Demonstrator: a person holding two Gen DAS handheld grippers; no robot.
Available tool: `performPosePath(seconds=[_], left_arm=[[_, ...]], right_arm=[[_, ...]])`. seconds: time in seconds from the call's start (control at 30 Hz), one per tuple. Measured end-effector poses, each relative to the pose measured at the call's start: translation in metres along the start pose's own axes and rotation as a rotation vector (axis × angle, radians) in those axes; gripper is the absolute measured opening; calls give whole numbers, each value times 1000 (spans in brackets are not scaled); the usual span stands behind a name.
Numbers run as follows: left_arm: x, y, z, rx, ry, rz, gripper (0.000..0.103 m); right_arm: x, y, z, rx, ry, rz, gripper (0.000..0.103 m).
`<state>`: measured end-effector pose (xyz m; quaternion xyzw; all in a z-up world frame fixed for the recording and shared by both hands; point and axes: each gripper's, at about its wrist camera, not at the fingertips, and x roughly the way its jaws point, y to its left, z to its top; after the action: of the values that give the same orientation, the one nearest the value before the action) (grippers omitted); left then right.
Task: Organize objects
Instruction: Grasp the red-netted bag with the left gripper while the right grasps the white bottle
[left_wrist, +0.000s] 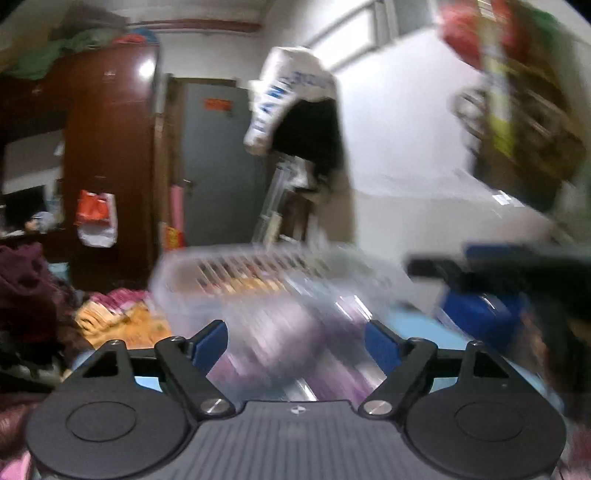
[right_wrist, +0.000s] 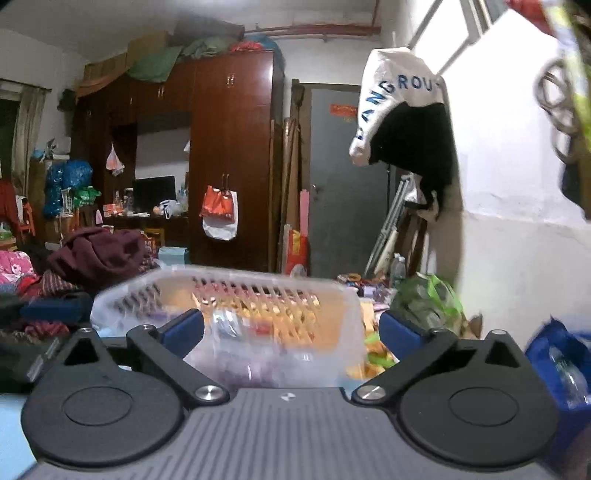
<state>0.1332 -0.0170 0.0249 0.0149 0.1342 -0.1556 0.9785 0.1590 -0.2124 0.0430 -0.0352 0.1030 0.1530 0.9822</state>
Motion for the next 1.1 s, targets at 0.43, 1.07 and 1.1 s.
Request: performPosePath(seconds=[0.43,1.07,1.1], left_arm=[[-20,-68,-90,70,152,-158,59],[-19,1,-90,-54,129,-57,54],[-19,2,-90,-55,127,-57,54]], right_arm=[[-9,-13,-73,54,224,53,103],[17,29,-89,-18,329,59,46],[16,29,-89,-14,324,52,46]])
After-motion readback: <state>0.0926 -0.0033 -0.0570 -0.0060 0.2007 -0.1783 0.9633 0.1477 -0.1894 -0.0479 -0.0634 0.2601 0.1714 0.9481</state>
